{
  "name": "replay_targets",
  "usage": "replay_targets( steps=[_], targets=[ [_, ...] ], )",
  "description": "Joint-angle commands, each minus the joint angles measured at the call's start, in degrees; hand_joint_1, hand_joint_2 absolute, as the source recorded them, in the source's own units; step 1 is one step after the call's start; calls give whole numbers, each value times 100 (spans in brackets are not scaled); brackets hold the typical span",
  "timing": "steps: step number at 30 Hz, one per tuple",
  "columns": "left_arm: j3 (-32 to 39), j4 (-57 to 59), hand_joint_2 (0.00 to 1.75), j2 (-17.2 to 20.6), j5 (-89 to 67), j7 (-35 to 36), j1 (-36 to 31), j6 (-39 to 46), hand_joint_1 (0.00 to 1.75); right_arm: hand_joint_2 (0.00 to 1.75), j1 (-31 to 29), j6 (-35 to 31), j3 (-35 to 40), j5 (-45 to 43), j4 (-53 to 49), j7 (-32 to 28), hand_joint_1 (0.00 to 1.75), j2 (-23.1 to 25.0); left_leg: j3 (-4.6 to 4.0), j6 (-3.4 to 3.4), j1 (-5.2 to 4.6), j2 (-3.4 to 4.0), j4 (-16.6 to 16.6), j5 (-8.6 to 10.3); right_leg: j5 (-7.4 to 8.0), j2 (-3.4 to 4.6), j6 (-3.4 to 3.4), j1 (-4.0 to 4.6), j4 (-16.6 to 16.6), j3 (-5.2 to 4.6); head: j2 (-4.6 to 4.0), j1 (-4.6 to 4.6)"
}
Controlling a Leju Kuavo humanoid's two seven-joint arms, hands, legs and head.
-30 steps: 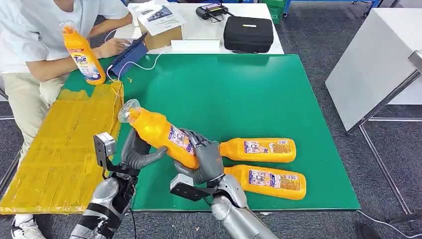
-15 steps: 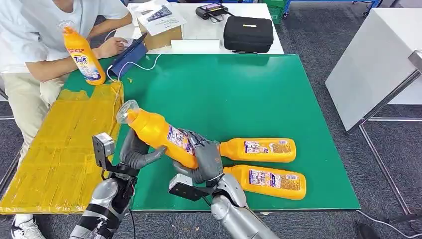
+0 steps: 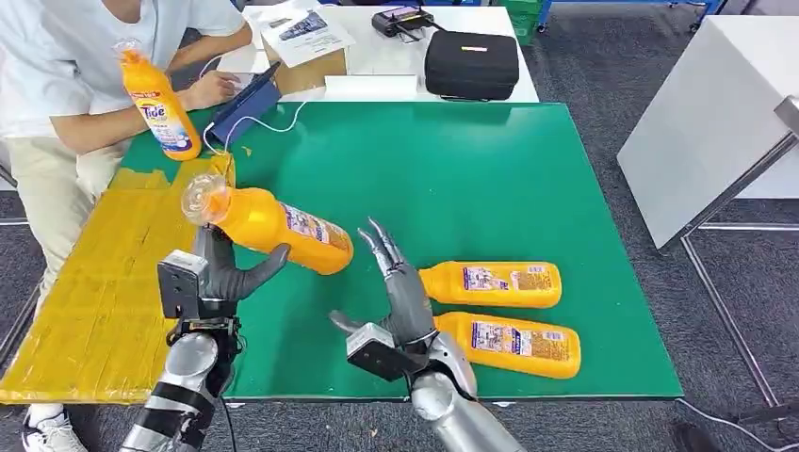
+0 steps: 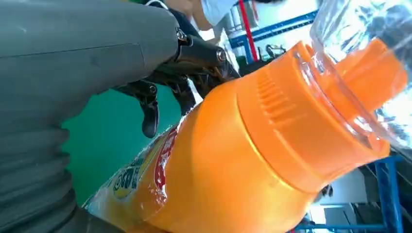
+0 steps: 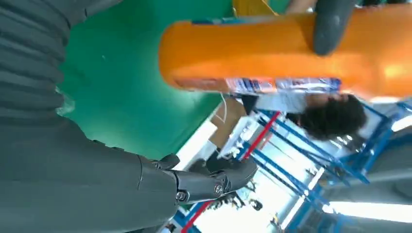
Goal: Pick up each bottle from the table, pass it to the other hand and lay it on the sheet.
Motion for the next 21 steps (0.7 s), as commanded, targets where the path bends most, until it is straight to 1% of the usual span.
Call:
replay_targets(
  steps=[1, 2, 3, 4, 6, 7, 8, 9, 10, 11, 13, 14, 15, 16, 17, 18, 19, 20, 21],
  targets=[
    [443, 529, 175, 280, -2108, 132, -550, 1962, 175, 175, 348, 278, -480, -633, -1578, -67, 0, -404, 25, -9, 11, -11, 10, -18, -17, 9, -9, 8, 1, 34, 0, -2],
    [461, 729, 175, 311, -2768, 284, -651, 2303, 175, 175, 375, 296, -517, -658, -1718, -55, 0, -428, 9, -7, 7, -12, 7, -8, -9, 3, -6, 5, 2, 15, 0, -2],
    [409, 918, 175, 388, -3241, 365, -740, 2362, 175, 175, 377, 287, -545, -657, -1810, -54, 0, -455, 13, -9, 11, -15, 8, -10, -11, 1, -8, 9, 1, 21, 0, -2],
    [362, 1055, 175, 436, -3527, 446, -793, 2403, 175, 175, 372, 276, -572, -661, -1855, -42, 0, -467, 22, -11, 14, -18, 12, -17, -18, 3, -11, 11, 3, 32, 0, -2],
    [362, 1055, 175, 436, -3527, 446, -793, 2403, 175, 175, 372, 276, -572, -661, -1855, -42, 0, -467, 22, -11, 14, -18, 12, -17, -18, 3, -11, 11, 3, 32, 0, -2],
    [317, 1201, 175, 485, -3863, 568, -841, 2435, 175, 175, 365, 253, -615, -675, -1892, -24, 0, -470, 9, -7, 5, -18, 2, -4, -8, -5, -6, 3, 0, 14, 0, -2],
    [270, 1352, 175, 536, -4279, 723, -886, 2515, 175, 175, 359, 229, -665, -700, -1930, -7, 0, -467, 11, -7, 6, -19, 2, -5, -9, -5, -6, 4, 0, 16, 0, -2],
    [743, 1285, 175, 491, -7805, 1794, -788, 2590, 175, 175, 314, 206, -871, -886, -2129, 6, 0, -494, 29, -12, 11, -23, 9, -16, -21, -2, -11, 7, 3, 38, 0, -2],
    [707, 1269, 175, 529, -8017, 1882, -769, 2590, 175, 175, 304, 202, -884, -887, -2143, 6, 0, -498, 27, -9, 6, -24, 1, -8, -14, -6, -9, 4, -3, 35, 0, -4],
    [-1129, 1500, 175, 1714, -8252, 3632, -1098, 2590, 175, 175, 286, 196, -893, -898, -2184, -4, 0, -508, 18, -4, 4, 1, 1, -7, -5, 13, -4, 2, -3, 21, 0, -2],
    [-1129, 1500, 175, 1714, -8252, 3632, -1098, 2590, 175, 175, 286, 196, -893, -898, -2184, -4, 0, -508, 28, -11, 12, -1, 6, -15, -12, 15, -11, 9, 1, 31, 0, -2],
    [-1129, 1500, 175, 1714, -8252, 3632, -1098, 2590, 175, 175, 286, 196, -893, -898, -2184, -4, 0, -508, 18, -7, 7, -17, 4, -7, -11, -6, -6, 5, 1, 24, 0, 2],
    [-1129, 1500, 175, 1714, -8252, 3632, -1098, 2590, 175, 175, 286, 196, -893, -898, -2184, -4, 0, -508, 29, -11, 11, -13, 6, -13, -16, 1, -10, 8, 0, 32, 0, 4],
    [-2063, 1835, 175, 1973, -8252, 4451, -1351, 2590, 175, 175, 292, 192, -864, -922, -2213, -27, 0, -515, 23, -9, 9, 6, 1, -9, -7, 12, -9, 7, -2, 19, 0, -4],
    [-2197, 1987, 175, 1962, -8252, 4534, -1393, 2590, 175, 175, 297, 178, -864, -935, -2234, -36, 0, -521, 37, -14, 10, 0, 3, -17, -16, 13, -13, 7, 1, 35, 0, -7],
    [-2294, 2119, 175, 1963, -8252, 4570, -1435, 2590, 175, 175, 305, 177, -863, -973, -2264, -45, 0, -536, 19, -7, 8, -20, -1, -3, -9, -14, -6, 6, -3, 23, 0, -2],
    [-2711, 2507, 175, 2054, -8252, 4777, -1618, 2590, 175, 175, 326, 143, -867, -978, -2342, -54, 0, -564, 27, -9, 12, -31, 0, -7, -17, -21, -8, 9, -3, 36, 0, -2],
    [-2886, 2622, 175, 2079, -8252, 4868, -1665, 2590, 175, 175, 332, 129, -867, -980, -2370, -55, 0, -575, 21, -4, 6, -26, -2, -1, -13, -20, -5, 3, -3, 22, 0, -2],
    [-2886, 2622, 175, 2079, -8252, 4868, -1665, 2590, 175, 175, 332, 129, -867, -980, -2370, -55, 0, -575, 28, -7, 11, -24, 0, -6, -16, -14, -7, 7, -5, 32, 0, 0]
  ],
)
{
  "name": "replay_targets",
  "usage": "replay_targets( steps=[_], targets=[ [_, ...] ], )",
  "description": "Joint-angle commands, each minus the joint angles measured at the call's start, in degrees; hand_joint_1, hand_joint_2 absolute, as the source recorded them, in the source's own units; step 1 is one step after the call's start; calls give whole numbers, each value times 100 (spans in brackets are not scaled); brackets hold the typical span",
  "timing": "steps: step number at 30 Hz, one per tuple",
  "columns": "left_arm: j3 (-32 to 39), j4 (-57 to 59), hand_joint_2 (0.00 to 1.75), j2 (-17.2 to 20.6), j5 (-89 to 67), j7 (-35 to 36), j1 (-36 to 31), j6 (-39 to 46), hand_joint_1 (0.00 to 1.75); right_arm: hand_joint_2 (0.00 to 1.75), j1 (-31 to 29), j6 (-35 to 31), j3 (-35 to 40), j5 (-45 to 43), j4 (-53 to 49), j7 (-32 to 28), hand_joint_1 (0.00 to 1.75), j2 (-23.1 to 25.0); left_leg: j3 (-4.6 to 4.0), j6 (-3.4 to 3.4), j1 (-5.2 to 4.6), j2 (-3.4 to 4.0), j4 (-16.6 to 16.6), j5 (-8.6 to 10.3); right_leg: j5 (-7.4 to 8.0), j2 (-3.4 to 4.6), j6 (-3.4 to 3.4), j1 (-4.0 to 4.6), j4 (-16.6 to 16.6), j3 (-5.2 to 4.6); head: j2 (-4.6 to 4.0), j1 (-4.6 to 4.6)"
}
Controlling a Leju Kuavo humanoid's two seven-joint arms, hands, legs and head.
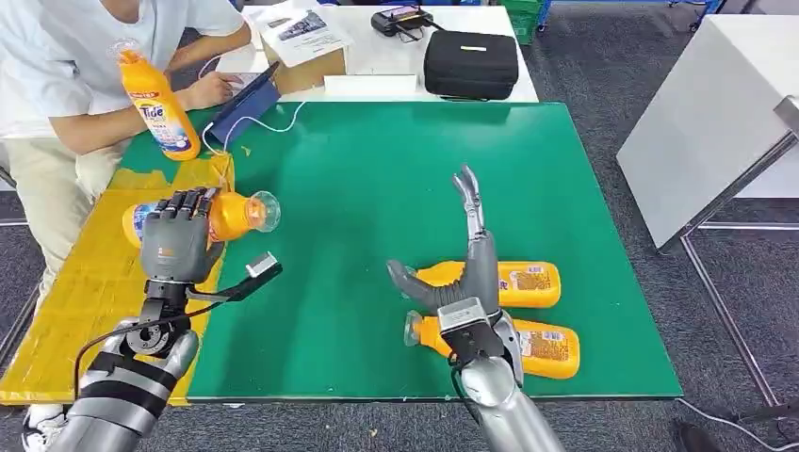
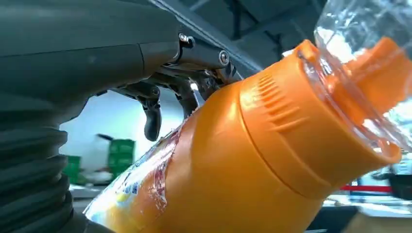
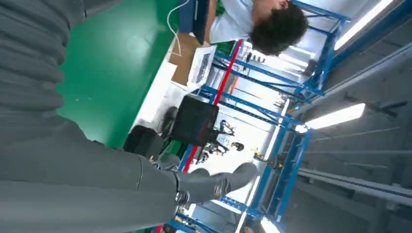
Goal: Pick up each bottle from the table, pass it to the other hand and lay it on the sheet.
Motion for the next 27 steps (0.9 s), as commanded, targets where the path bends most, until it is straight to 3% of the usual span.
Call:
replay_targets(
  steps=[1, 10, 16, 19, 21, 24, 25, 26, 27],
  targets=[
    [-2229, 1522, 175, 697, 33, 810, -864, 22, 175, 175, -43, -66, -98, -82, -224, -29, 0, -208, 19, -4, 4, -15, -1, -7, -10, -4, -4, 1, -4, 28, 0, 0],
    [-2229, 1522, 175, 697, 33, 810, -864, 22, 175, 175, -43, -66, -98, -82, -224, -29, 0, -208, 24, -9, 8, -13, 4, -15, -13, 4, -8, 6, -4, 36, 0, 2],
    [-2548, 2289, 175, 675, 33, 940, -987, 22, 175, 175, -18, -107, -81, -143, -264, -50, 0, -235, 33, -8, 6, -8, 1, -18, -14, 10, -7, 4, -6, 44, 0, 2],
    [-1912, 2538, 175, 439, 33, 446, -840, 22, 175, 175, -40, -104, -45, -158, -213, -63, 0, -239, 22, -5, 3, -3, -2, -12, -7, 11, -4, 2, -7, 30, 0, 2],
    [-1912, 2538, 175, 439, 33, 446, -840, 22, 175, 175, -40, -104, -45, -158, -213, -63, 0, -239, 21, -5, 3, -3, -1, -11, -8, 8, -4, 1, -6, 29, 0, 0],
    [-1349, 3747, 175, 27, 47, 111, -1087, 22, 175, 175, -96, -73, -1, -183, -131, -67, 0, -218, 17, -4, 1, -4, -2, -8, -5, 6, -3, 0, -6, 24, 0, 2],
    [-1271, 3813, 175, -4, 48, 114, -1091, 22, 54, 175, -99, -75, 5, -182, -127, -68, 0, -217, 24, -5, 4, -7, -2, -10, -8, 7, -5, 2, -8, 33, 0, 2],
    [-1109, 4104, 175, -98, 65, 148, -1147, 22, 9, 175, -117, -70, 32, -163, -106, -68, 0, -215, 38, -8, 8, -13, 0, -17, -15, 6, -8, 6, -9, 51, 0, 0],
    [-1109, 4104, 175, -98, 65, 148, -1147, 22, 0, 175, -117, -70, 32, -163, -106, -68, 0, -215, 24, -6, 4, -7, -1, -10, -8, 7, -5, 2, -7, 33, 0, 2]
  ],
)
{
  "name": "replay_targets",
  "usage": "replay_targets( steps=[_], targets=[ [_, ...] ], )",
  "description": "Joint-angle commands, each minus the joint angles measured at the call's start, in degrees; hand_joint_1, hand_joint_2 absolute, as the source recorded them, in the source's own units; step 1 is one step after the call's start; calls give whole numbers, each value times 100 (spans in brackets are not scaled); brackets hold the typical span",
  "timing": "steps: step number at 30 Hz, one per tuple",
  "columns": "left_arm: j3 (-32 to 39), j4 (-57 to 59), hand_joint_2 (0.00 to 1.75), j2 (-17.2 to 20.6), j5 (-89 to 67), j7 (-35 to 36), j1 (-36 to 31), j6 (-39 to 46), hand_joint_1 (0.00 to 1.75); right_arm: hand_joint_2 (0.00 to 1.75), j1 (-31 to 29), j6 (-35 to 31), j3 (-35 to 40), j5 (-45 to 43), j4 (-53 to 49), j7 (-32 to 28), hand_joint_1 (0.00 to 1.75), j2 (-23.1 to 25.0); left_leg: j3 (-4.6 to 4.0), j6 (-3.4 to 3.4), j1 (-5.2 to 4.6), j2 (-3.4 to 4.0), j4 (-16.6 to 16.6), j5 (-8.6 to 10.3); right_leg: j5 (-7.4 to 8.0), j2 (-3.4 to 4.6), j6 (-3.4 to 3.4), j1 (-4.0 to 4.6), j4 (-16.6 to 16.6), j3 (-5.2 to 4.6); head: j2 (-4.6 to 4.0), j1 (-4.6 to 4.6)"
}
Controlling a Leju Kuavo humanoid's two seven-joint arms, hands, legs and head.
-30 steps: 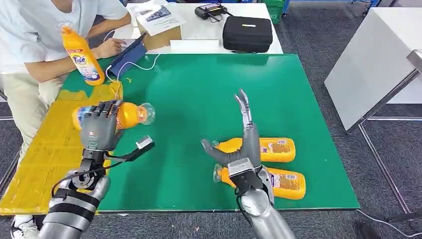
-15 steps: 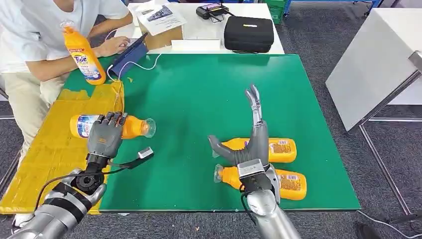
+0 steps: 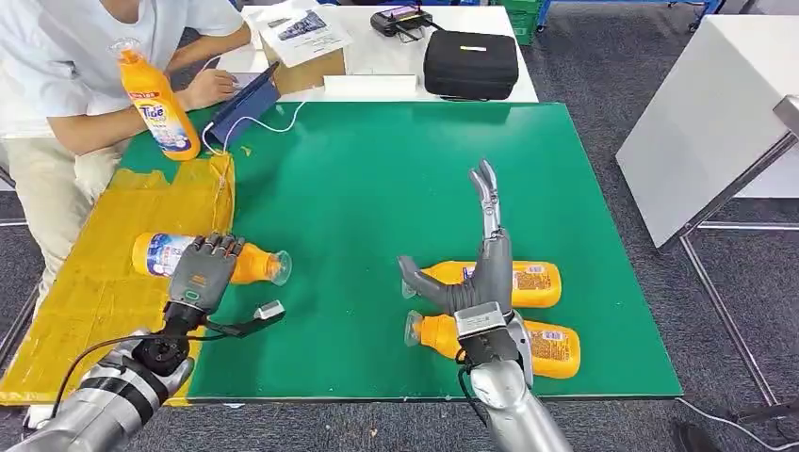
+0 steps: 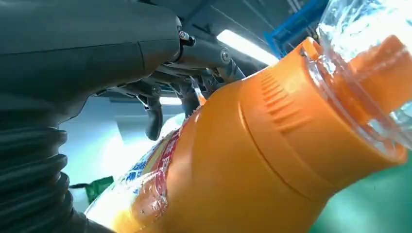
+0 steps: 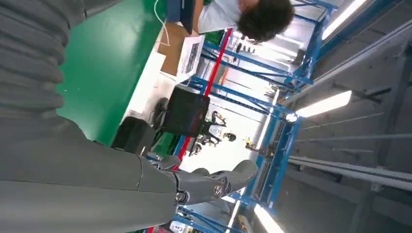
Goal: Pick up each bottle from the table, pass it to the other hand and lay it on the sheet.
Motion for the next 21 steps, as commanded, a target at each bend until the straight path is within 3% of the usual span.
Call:
replay_targets(
  steps=[1, 9, 16, 18, 19, 21],
  targets=[
    [1045, 2335, 175, -805, 158, -292, -620, -116, 0, 175, -208, 21, 80, 21, 242, 5, 0, -117, 12, -4, 6, -5, -1, -4, -4, 5, -4, 5, -5, 17, 0, 2],
    [1526, 2734, 175, -914, 354, -323, -678, -989, 0, 175, -333, 119, 158, 145, 378, 131, 0, -93, 27, -4, 3, -1, -4, -7, -3, 13, -4, 2, -5, 36, 0, 0],
    [2171, 2550, 175, -1059, 676, -629, -563, 3, 0, 175, -420, 199, 318, 579, 598, 353, 0, -244, 65, -13, 7, 2, -9, -15, -3, 25, -9, 6, -11, 67, 0, 0],
    [2774, 1118, 175, -1110, 902, -1186, -36, 18, 0, 175, -465, 187, 384, 988, 733, 543, 0, -414, 68, -13, 10, -3, -9, -15, -5, 23, -8, 8, -13, 71, 0, 0],
    [3484, 20, 175, -1359, 1243, -2000, 408, 18, 0, 175, -455, 150, 362, 1363, 836, 742, 0, -582, 64, -8, 5, -7, -12, -10, -4, 14, -4, 4, -15, 68, 0, 0],
    [3970, -551, 175, -1667, 1359, -2507, 705, 18, 0, 175, -411, 143, 250, 1487, 907, 757, 0, -713, 61, -6, 6, -17, -10, -10, -8, 4, -2, 4, -17, 72, 0, -2]
  ],
)
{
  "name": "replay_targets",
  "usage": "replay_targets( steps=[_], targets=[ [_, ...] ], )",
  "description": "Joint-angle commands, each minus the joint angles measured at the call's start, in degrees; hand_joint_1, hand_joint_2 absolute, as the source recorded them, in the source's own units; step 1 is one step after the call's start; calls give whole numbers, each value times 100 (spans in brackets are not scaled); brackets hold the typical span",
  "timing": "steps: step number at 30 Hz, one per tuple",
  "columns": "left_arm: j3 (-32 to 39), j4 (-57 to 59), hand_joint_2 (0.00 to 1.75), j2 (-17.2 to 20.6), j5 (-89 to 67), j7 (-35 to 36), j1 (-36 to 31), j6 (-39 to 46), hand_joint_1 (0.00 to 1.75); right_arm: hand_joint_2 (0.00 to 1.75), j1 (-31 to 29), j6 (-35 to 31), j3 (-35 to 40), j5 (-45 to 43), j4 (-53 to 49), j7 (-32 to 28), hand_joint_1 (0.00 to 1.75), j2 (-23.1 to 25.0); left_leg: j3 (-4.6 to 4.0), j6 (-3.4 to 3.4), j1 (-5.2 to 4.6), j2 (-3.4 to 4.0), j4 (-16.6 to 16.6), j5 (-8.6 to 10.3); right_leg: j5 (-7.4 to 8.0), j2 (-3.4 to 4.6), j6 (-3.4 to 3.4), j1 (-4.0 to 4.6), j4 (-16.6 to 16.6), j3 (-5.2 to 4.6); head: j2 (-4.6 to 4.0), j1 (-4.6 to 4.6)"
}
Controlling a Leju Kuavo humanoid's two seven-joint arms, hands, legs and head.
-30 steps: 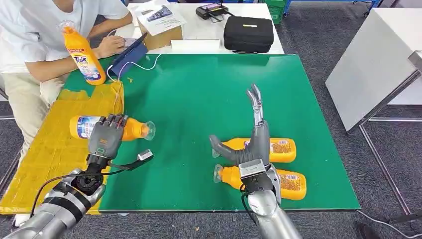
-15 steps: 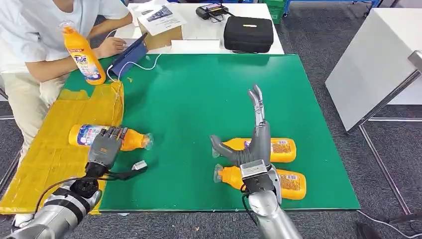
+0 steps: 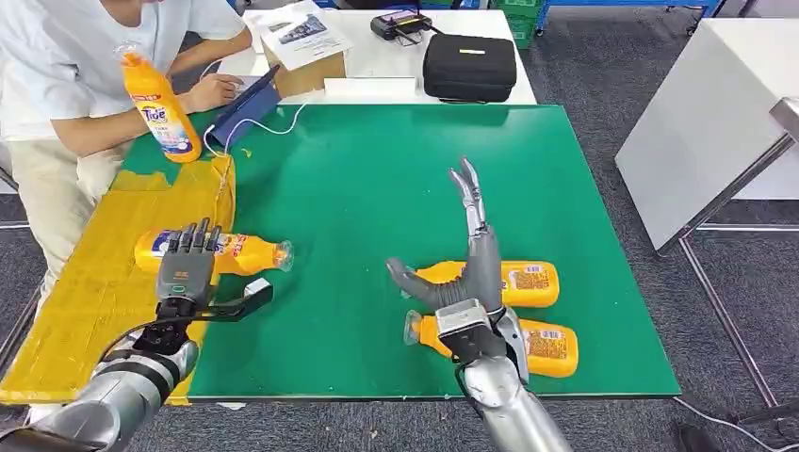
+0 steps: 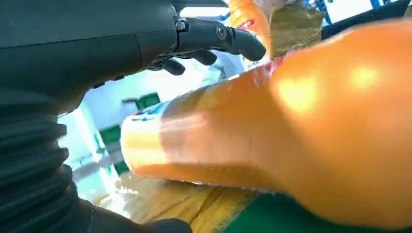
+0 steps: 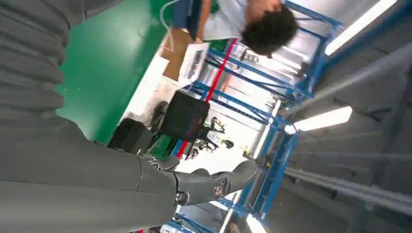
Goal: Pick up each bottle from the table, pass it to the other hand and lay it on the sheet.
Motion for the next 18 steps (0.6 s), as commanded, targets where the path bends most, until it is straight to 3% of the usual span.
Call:
replay_targets(
  steps=[1, 2, 3, 8, 9, 13, 18],
  targets=[
    [2844, -2966, 175, -1188, 1186, -2843, 1419, 65, 0, 175, -253, -22, 91, 1261, 828, 668, 0, -766, 18, 1, 1, -11, -5, -8, -7, 1, 1, 0, -16, 24, 0, -4],
    [2941, -3118, 175, -1345, 1227, -2996, 1548, 65, 0, 175, -190, -19, 8, 1292, 809, 659, 0, -836, 23, 2, 7, -26, -3, -14, -14, -11, 2, 4, -24, 40, 0, -2],
    [2935, -3067, 175, -1469, 2020, -3617, 1588, 65, 0, 175, -166, 29, -37, 1574, 824, 817, 0, -902, 7, 5, 0, -36, 0, -5, -12, -27, 5, -3, -17, 20, 0, -2],
    [2858, -3145, 175, -1453, 2087, -3602, 1661, 65, 0, 175, -136, 38, -105, 1577, 813, 796, 0, -914, 4, 3, -3, 4, 7, -25, -9, 19, 0, -6, -25, 22, 0, 4],
    [2569, -3287, 175, -1398, 2898, -3921, 1752, 31, 0, 175, -112, 86, -166, 1843, 831, 958, 0, -920, -4, 5, -7, 6, 4, -21, -3, 16, 3, -8, -24, 11, 0, -2],
    [1817, -5000, 175, -1249, 4147, -4007, 2655, -422, 0, 175, -27, 114, -465, 2529, 1012, 1365, 0, -1134, 2, 5, -5, -4, 3, -27, -9, 7, 1, -6, -27, 15, 0, -4],
    [1437, -6099, 175, -1345, 4731, -4065, 3196, -610, 0, 175, -5, 140, -774, 2974, 1283, 1598, 0, -1307, -12, 13, -1, -3, 7, -24, -9, 3, 8, -1, -23, 2, 0, -4]
  ],
)
